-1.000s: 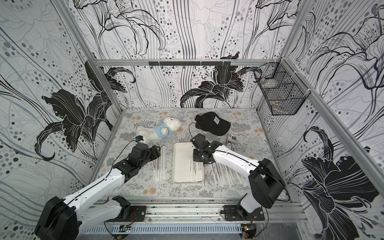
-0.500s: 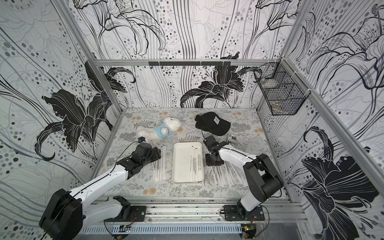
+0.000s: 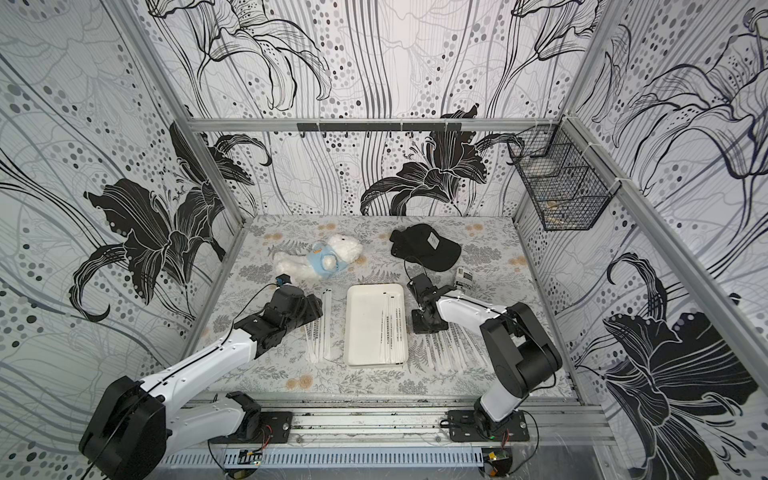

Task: Put the straws into the storage box
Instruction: Pick up the straw from the center of the board, then place the straw in the storage box.

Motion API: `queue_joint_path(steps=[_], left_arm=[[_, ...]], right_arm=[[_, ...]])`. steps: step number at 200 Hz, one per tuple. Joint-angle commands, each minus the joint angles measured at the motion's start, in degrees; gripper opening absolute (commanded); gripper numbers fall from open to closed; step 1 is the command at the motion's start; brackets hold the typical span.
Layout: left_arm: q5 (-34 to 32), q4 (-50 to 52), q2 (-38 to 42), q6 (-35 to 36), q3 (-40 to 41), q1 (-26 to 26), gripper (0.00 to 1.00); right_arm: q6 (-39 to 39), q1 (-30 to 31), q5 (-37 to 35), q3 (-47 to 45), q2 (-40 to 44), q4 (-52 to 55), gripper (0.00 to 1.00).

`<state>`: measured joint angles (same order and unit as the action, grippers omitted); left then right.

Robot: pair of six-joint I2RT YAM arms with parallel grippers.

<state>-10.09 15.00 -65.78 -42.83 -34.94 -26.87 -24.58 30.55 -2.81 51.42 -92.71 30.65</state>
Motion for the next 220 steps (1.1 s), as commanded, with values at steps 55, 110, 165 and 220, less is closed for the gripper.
queue_joint_path(steps=[55, 110, 165, 220], left_arm=[[-4.2, 7.5, 2.7, 0.2, -3.7, 3.0, 0.65], [-2.9, 6.0, 3.0, -0.7, -2.0, 3.0, 0.64], [-1.3, 3.3, 1.3, 0.1, -1.4, 3.0, 0.64], [-1.7, 3.7, 1.4, 0.3, -1.0, 3.0, 0.64]], right_arm=[[-14.1, 12.0, -0.2, 12.8, 6.3, 8.0, 0.09], [-23.7, 19.6, -5.9, 18.7, -6.4, -2.0, 0.09], [-25.0, 19.6, -2.5, 13.5, -8.6, -4.5, 0.10], [-24.1, 19.6, -3.1, 12.6, -10.8, -4.8, 0.11]])
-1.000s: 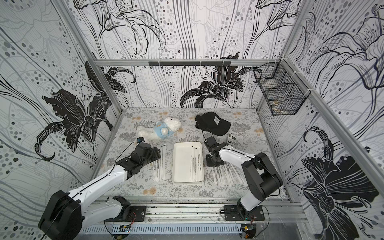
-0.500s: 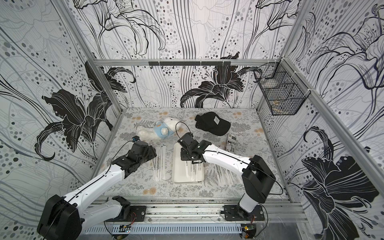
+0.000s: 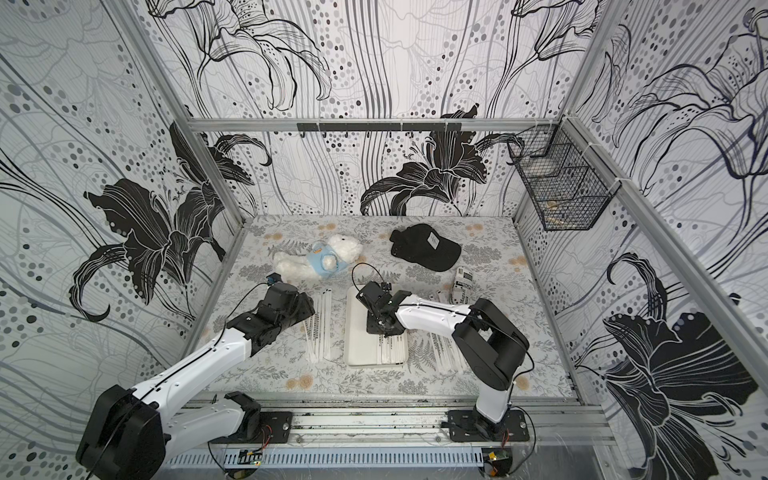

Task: Put the straws into the storage box
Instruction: Place the straw in the storage box.

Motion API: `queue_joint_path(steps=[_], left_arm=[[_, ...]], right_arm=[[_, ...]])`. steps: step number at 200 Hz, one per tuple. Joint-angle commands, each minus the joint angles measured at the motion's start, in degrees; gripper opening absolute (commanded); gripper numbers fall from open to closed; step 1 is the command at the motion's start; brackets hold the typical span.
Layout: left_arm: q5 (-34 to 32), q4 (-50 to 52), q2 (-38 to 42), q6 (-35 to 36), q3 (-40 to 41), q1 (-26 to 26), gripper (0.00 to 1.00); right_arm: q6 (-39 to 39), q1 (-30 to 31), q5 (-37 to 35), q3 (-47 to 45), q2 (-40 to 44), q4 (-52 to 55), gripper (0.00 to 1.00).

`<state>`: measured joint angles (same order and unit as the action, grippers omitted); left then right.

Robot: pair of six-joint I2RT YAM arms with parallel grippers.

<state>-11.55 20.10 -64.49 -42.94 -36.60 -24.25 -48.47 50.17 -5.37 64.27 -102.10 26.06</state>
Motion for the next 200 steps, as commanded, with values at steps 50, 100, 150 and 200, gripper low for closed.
queue_joint_path(steps=[50, 100, 150, 200], left_arm=[[-0.8, -0.8, 0.7, 0.2, 1.1, 0.4, 0.65], [-2.2, 0.9, 0.2, 0.2, 1.3, 1.5, 0.63], [4.5, -3.5, -2.3, 0.5, 5.6, 8.7, 0.55], [6.3, -8.3, -9.7, 0.9, 5.1, 9.2, 0.47]], right_arm=[[1.2, 0.0, -1.7, 0.2, -1.9, 0.8, 0.18], [2.1, 0.0, -1.8, 1.3, 0.1, 2.4, 0.24], [3.5, 0.0, -1.9, 4.4, 4.8, 3.9, 0.26], [3.6, 0.0, -0.4, 4.2, 3.5, -0.2, 0.26]])
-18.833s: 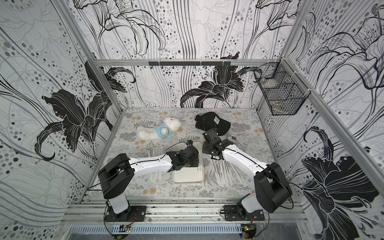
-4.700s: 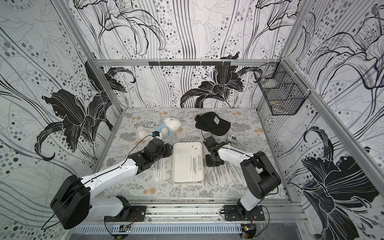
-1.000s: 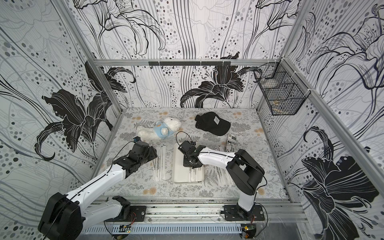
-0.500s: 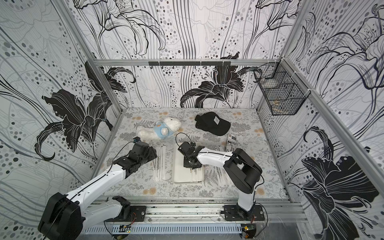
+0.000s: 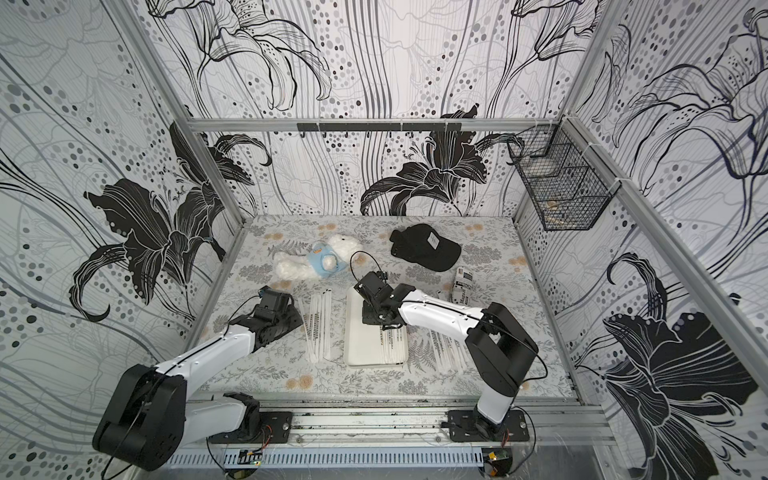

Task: Put the straws into the storage box
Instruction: Place the straw in the storage box, then pick up the straw from the center of the board.

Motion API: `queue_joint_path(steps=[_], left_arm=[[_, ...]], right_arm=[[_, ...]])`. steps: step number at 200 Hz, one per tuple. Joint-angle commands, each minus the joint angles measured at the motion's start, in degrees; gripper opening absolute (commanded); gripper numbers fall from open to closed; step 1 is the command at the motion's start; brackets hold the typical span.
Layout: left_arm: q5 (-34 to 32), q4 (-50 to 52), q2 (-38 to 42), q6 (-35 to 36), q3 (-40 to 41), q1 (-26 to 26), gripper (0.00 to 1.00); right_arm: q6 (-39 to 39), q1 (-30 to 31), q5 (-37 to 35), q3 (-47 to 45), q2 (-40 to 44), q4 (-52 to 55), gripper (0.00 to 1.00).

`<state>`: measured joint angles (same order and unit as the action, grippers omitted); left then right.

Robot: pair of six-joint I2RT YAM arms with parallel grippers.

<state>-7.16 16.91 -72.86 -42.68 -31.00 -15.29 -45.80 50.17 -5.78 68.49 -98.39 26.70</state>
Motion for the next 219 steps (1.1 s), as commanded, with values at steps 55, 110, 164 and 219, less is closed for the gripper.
queue_joint_path(steps=[55, 110, 164, 219], left_arm=[[3.8, -8.2, -4.1, 1.0, 0.2, 0.3, 0.44], [5.9, -11.4, -8.2, 1.6, 0.0, 0.1, 0.30], [2.7, -7.1, -6.3, 2.5, 0.9, -0.2, 0.10], [-3.9, 3.9, 0.1, 6.1, -8.1, -2.4, 0.01]], right_arm=[[2.7, 0.0, -1.3, -0.4, 0.0, -0.4, 0.25], [2.7, 0.0, -1.4, -0.7, -0.3, -0.7, 0.25], [2.7, 0.0, -2.2, -0.6, 0.2, -0.6, 0.25], [3.6, -0.1, -2.4, 0.7, 1.2, -0.1, 0.24]])
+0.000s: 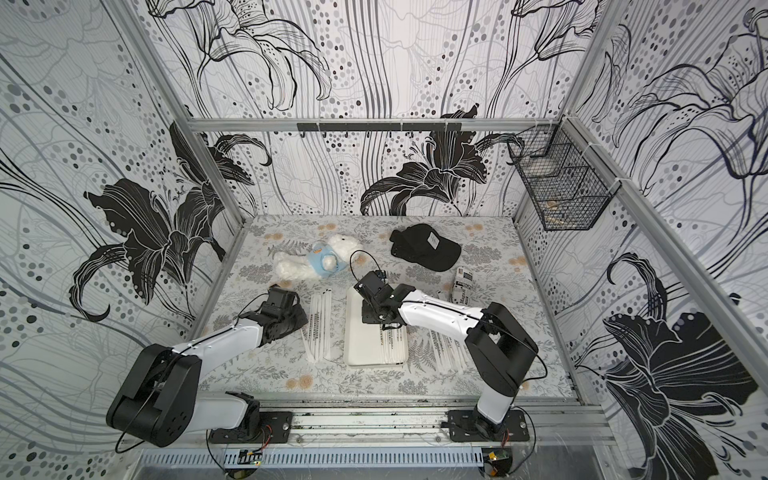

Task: Put the straws into the storage box
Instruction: Pick up the straw from the center of the board, then place the straw in the storage box.

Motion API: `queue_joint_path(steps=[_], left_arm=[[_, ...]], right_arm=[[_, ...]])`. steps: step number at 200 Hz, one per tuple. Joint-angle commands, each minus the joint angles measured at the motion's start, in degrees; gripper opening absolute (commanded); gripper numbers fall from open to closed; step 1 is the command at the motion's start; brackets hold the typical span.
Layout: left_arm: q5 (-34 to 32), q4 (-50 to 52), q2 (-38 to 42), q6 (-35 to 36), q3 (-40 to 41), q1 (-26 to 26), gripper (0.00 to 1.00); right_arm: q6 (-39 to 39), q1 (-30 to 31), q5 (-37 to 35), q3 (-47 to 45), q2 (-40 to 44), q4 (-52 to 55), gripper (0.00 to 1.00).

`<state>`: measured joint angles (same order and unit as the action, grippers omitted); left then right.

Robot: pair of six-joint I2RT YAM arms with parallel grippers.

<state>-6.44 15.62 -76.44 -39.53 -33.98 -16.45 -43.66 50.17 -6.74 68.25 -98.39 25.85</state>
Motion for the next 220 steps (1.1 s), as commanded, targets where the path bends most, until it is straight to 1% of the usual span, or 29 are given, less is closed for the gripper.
queue_joint_path(steps=[1, 17, 20, 32, 41, 62, 69, 78, 104, 124, 144, 170, 187, 220], left_arm=[[-4.7, 5.4, 3.9, 3.1, -5.4, -1.4, 0.01], [-4.4, 7.3, 6.5, 4.0, -8.3, -3.7, 0.00], [-4.1, 7.3, 7.0, 4.1, -8.7, -4.4, 0.00], [-2.0, 6.2, 8.0, 3.7, -10.1, -8.3, 0.00], [-0.6, 4.1, 7.9, 2.8, -11.2, -12.7, 0.00], [0.4, -1.3, 3.8, -0.8, -14.0, -23.3, 0.00], [0.7, -3.4, 1.7, -2.0, -14.7, -25.8, 0.00], [0.9, -6.3, -1.0, -3.3, -14.9, -27.7, 0.00], [2.1, -12.9, -8.6, -6.1, -15.4, -28.9, 0.00], [2.4, -14.3, -13.6, -6.2, -16.6, -29.6, 0.00], [2.8, -16.7, -17.2, -6.4, -15.4, -29.7, 0.00], [4.1, -20.7, -20.7, -8.3, -13.3, -29.9, 0.00], [4.6, -22.4, -22.4, -8.6, -13.4, -29.8, 0.00], [4.4, -24.5, -23.7, -9.0, -13.1, -29.8, 0.00]], right_arm=[[1.5, -0.1, -1.5, 1.0, 1.3, 0.8, 0.25], [1.8, -1.0, -2.0, 0.4, 2.5, 1.1, 0.25], [1.8, -1.2, -2.0, 0.1, 4.0, 1.2, 0.25], [1.8, -2.7, -2.0, -1.1, 6.1, 1.0, 0.24], [1.9, -4.1, -2.0, -2.3, 7.7, 0.7, 0.24], [2.8, -8.1, -1.9, -4.6, 10.4, 0.6, 0.24], [3.2, -9.2, -1.8, -5.1, 11.1, 0.6, 0.24], [3.7, -10.3, -1.8, -5.5, 11.9, 0.7, 0.24], [4.7, -11.8, -2.4, -6.1, 13.1, 1.1, 0.24], [5.1, -12.0, -2.2, -6.5, 13.3, 1.3, 0.24], [5.1, -12.2, -2.1, -7.5, 13.8, 1.1, 0.24], [5.0, -12.5, -2.0, -8.5, 13.9, 0.6, 0.24], [5.2, -12.6, -1.8, -8.7, 13.8, 0.4, 0.24], [5.4, -12.6, -1.8, -8.8, 13.8, 0.5, 0.23]])
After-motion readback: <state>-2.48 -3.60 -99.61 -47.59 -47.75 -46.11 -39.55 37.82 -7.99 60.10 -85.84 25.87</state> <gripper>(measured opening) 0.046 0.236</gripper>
